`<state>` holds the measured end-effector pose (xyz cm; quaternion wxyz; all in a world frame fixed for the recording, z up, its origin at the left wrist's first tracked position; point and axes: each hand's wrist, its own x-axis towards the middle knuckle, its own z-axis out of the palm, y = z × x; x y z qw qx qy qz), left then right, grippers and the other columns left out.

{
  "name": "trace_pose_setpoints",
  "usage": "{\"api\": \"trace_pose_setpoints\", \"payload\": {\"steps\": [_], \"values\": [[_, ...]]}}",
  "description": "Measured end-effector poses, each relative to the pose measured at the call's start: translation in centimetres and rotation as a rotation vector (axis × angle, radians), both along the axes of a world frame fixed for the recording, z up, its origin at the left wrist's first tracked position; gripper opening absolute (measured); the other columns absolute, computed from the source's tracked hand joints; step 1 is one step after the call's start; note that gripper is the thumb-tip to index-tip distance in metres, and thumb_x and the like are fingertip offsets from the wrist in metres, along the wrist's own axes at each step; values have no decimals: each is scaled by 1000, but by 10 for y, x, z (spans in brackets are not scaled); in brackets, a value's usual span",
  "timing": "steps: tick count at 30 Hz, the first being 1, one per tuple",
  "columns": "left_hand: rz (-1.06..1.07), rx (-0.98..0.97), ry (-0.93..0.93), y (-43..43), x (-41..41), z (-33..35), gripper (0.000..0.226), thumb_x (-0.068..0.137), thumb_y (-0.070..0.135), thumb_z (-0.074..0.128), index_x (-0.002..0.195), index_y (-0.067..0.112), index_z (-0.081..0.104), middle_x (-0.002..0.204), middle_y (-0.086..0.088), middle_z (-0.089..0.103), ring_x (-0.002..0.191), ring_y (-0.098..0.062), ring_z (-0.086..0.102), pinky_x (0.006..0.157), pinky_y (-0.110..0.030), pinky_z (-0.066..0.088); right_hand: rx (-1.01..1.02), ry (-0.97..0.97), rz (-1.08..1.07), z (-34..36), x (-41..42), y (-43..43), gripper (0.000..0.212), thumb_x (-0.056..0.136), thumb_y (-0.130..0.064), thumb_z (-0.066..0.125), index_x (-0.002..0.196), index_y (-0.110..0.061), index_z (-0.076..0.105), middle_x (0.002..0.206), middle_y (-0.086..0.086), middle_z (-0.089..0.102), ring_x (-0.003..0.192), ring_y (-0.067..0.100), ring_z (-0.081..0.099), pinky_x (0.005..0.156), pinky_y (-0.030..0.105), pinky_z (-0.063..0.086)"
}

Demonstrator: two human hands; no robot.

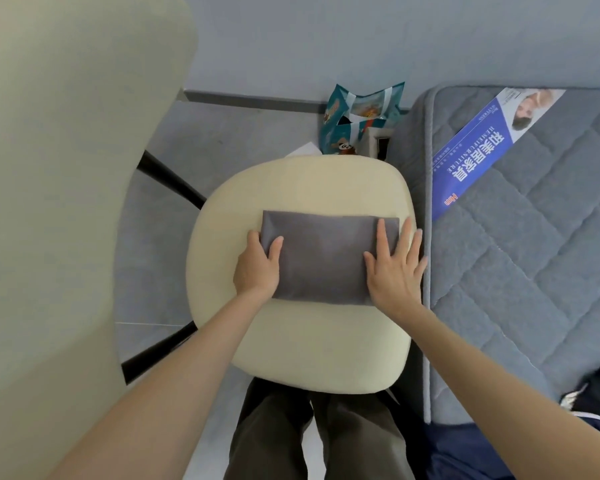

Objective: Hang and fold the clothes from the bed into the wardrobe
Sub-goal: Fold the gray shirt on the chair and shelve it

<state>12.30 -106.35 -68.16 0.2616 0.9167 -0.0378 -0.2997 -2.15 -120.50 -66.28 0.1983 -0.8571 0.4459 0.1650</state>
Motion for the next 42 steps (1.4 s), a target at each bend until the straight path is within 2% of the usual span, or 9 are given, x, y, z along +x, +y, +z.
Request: {"api": "trace_pose_setpoints", "payload": {"steps": [5, 7, 10, 16, 21, 27, 32, 37, 42], "values": [[-399, 13, -589, -19, -27, 10, 45, 98, 25, 47, 141, 18, 42, 148, -4, 40, 132, -26, 41, 101, -43, 35, -169, -54, 360, -3, 17, 14, 55, 102, -33, 20, 155, -24, 6, 162, 5, -6, 149, 27, -7, 118, 53, -3], [-679, 21, -508, -20, -38, 2, 49, 102, 31, 33, 150, 23, 26, 159, 1, 20, 146, -23, 20, 116, -47, 18, -167, -21, 381, -11, 17, 20, 56, 100, -39, 11, 154, -28, 0, 162, 3, -4, 149, 25, -8, 119, 50, -5], [-699, 111, -361, -15, -38, -17, 52, 103, 40, 22, 153, 31, 9, 161, 5, 2, 148, -27, -2, 119, -50, 1, -187, -36, 332, -24, 13, 19, 54, 101, -46, 17, 153, -35, 8, 162, 5, 9, 149, 30, 1, 119, 46, -8], [-663, 184, -324, -4, -27, -36, 60, 95, 59, 18, 150, 42, 4, 161, 2, -4, 146, -40, -5, 111, -65, 6, -243, -123, 267, -44, 7, 18, 55, 97, -52, 27, 150, -40, 23, 160, 4, 19, 148, 33, 8, 119, 53, 3], [-522, 109, -188, 13, -17, -38, 65, 95, 59, 27, 149, 42, -3, 158, -6, -21, 146, -35, -7, 119, -46, 6, -159, -105, 27, -41, 3, 18, 58, 94, -62, 27, 149, -45, 20, 162, -3, 5, 146, 37, 5, 113, 54, 23], [-162, -80, -125, 16, -26, -16, 61, 93, 46, 52, 148, 37, 26, 150, -12, 18, 122, -35, 34, 103, -41, 32, -17, -352, -317, -30, -9, 18, 53, 88, -52, 57, 136, -50, 36, 155, 0, 16, 121, 31, 30, 98, 41, 36], [-131, -157, 84, 13, -14, -14, 80, 85, 58, 58, 150, 41, 14, 119, -6, 39, 107, -28, 53, 87, -28, 40, 161, -392, -462, -27, -14, 17, 66, 81, -57, 64, 136, -58, 27, 137, 5, 30, 118, 26, 38, 92, 29, 34], [-122, -228, 160, 12, -7, -18, 88, 81, 53, 67, 151, 37, 16, 146, 10, 42, 129, -19, 46, 95, -24, 38, 258, -415, -415, -21, -18, 9, 74, 78, -55, 70, 137, -59, 25, 123, 5, 36, 83, 0, 46, 71, 13, 36], [-80, -181, 76, 17, -25, 0, 83, 81, 55, 66, 149, 35, 24, 140, 8, 50, 124, -20, 51, 87, -22, 37, 276, -488, -376, 1, -29, 5, 80, 77, -48, 74, 144, -47, 30, 129, 1, 52, 102, 8, 48, 91, 25, 39]]}}
